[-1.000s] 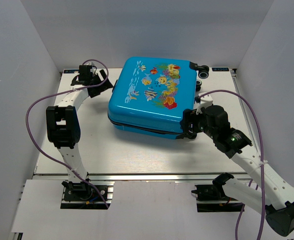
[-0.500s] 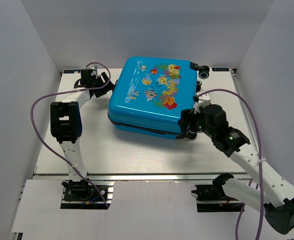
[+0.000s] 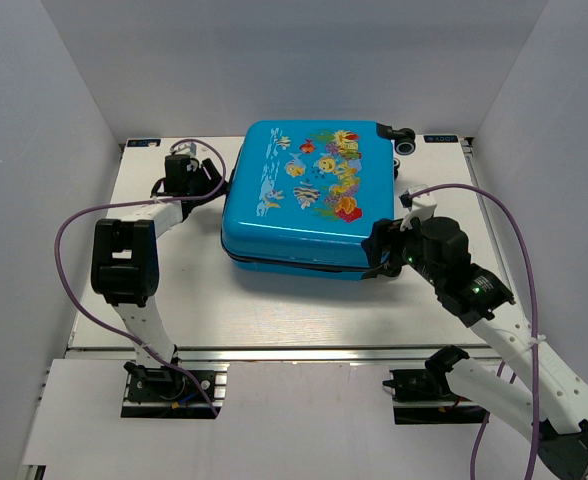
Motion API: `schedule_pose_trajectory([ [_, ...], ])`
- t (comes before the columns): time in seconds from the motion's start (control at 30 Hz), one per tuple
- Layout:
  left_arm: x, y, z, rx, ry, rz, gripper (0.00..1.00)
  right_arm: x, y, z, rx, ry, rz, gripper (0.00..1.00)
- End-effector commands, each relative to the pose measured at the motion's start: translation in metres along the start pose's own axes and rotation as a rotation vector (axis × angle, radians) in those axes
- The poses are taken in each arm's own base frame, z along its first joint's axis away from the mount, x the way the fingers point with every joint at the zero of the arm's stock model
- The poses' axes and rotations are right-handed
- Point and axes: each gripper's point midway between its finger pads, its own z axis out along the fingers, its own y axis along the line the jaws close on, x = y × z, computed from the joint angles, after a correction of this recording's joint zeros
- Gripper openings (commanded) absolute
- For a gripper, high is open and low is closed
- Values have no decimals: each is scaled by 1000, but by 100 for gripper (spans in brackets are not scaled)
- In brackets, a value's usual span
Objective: Pack the luggage
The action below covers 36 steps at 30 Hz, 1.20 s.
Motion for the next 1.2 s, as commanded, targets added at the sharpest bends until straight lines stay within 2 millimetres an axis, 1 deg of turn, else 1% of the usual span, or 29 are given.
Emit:
schedule_pose_trajectory([
  [0.0, 148, 46, -38, -165, 463, 17, 71, -7, -3, 0, 15, -32, -1, 89],
  [0.07, 157, 46, -46, -170, 473, 16, 71, -11, -1, 0, 11, -31, -9, 89],
  [0.1, 159, 45, -48, -162, 470, 12, 71, -11, 1, 2, -1, -18, -16, 89],
  [0.13, 163, 40, -50, -143, 476, 11, 71, -10, 2, 3, -4, -13, -25, 89],
  [0.17, 165, 39, -53, -136, 471, 12, 71, -11, 2, 4, -2, -7, -27, 89],
  [0.2, 167, 35, -54, -127, 480, 16, 71, -11, 5, 5, -19, 2, -30, 89],
  [0.3, 165, 27, -60, -98, 469, 32, 73, -7, 6, 4, -27, 10, -32, 89],
  [0.37, 161, 24, -64, -85, 460, 54, 75, -8, 6, 2, -27, -2, -32, 89],
  [0.4, 154, 21, -67, -80, 447, 65, 76, -9, 4, 0, -24, -9, -35, 89],
  [0.47, 154, 21, -73, -91, 464, 69, 77, -11, 5, -2, -28, -15, -45, 89],
  [0.5, 150, 14, -79, -72, 447, 76, 78, -11, 3, -3, -22, -17, -45, 89],
  [0.53, 148, 8, -81, -51, 434, 68, 80, -11, 3, -4, -21, -16, -46, 89],
  [0.57, 145, 0, -85, -12, 427, 65, 86, -11, 3, -5, -23, -15, -53, 89],
  [0.6, 137, -6, -90, 8, 395, 70, 90, -10, 2, -6, -22, -14, -56, 89],
  [0.67, 128, -10, -95, 10, 370, 76, 95, -10, 2, -7, -24, -14, -66, 89],
  [0.7, 120, -10, -94, -8, 346, 81, 98, -9, 2, -7, -23, -13, -68, 89],
  [0.77, 123, -4, -94, -42, 365, 79, 98, -8, 1, -8, -17, -6, -74, 89],
  [0.8, 124, 3, -92, -75, 366, 77, 98, -8, 0, -8, -15, -2, -76, 89],
  [0.83, 135, 6, -90, -93, 403, 73, 98, -7, 0, -8, -13, -2, -78, 89],
  [0.9, 143, 10, -87, -115, 418, 66, 98, -5, -1, -9, -13, 3, -72, 89],
  [0.93, 152, 16, -86, -133, 434, 57, 98, -1, -2, -8, -7, 8, -64, 89],
  [1.0, 161, 17, -81, -134, 439, 42, 97, 2, -2, -9, -3, 12, -48, 89],
  [1.07, 170, 25, -70, -164, 459, 20, 92, 8, -2, -10, -1, 13, -18, 89],
  [1.1, 175, 24, -67, -168, 475, 14, 88, 9, -3, -11, 0, 12, -7, 89],
  [1.13, 180, 25, -63, -182, 489, 18, 81, 8, -3, -13, 5, 5, 9, 89],
  [1.17, 184, 26, -56, -200, 505, 22, 79, 9, -7, -14, 25, -1, 20, 89],
])
